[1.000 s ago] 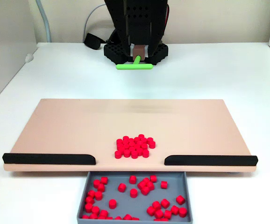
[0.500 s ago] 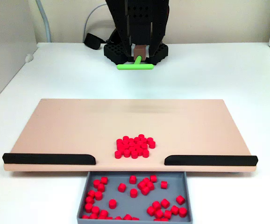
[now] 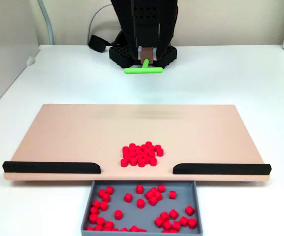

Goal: Push granules from left to the grey container

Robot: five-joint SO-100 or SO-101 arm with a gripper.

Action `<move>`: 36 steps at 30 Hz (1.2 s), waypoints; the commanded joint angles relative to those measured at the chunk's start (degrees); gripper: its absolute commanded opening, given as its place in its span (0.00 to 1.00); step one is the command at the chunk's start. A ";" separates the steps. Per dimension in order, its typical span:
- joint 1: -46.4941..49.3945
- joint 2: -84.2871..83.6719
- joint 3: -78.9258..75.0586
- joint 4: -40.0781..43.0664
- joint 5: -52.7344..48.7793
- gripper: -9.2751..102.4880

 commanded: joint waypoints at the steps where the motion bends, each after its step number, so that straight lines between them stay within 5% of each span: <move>1: -0.44 0.18 -0.53 0.18 -0.88 0.08; 36: -0.53 -0.53 -0.62 -0.26 -0.53 0.08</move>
